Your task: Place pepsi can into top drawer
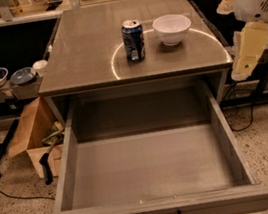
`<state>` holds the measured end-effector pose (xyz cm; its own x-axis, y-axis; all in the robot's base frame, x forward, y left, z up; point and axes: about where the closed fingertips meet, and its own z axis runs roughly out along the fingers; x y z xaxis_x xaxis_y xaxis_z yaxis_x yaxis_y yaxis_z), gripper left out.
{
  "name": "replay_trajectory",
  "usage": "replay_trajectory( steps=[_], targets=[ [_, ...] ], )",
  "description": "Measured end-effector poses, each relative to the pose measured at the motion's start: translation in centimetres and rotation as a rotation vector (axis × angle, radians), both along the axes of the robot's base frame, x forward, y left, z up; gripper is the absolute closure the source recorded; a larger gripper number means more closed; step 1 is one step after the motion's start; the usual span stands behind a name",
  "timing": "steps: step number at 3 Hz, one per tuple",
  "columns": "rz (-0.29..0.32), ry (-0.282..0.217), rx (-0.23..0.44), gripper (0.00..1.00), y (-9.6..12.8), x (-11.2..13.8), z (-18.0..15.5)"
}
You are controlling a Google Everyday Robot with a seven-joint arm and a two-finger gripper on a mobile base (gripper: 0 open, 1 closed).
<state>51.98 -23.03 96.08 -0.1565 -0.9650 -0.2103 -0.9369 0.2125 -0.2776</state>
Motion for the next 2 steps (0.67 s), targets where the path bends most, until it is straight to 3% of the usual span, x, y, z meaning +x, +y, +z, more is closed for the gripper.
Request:
replay_trajectory(
  steps=[2],
  targets=[
    [0.056,-0.001,0.015,0.00,0.4,8.3,-2.0]
  ],
)
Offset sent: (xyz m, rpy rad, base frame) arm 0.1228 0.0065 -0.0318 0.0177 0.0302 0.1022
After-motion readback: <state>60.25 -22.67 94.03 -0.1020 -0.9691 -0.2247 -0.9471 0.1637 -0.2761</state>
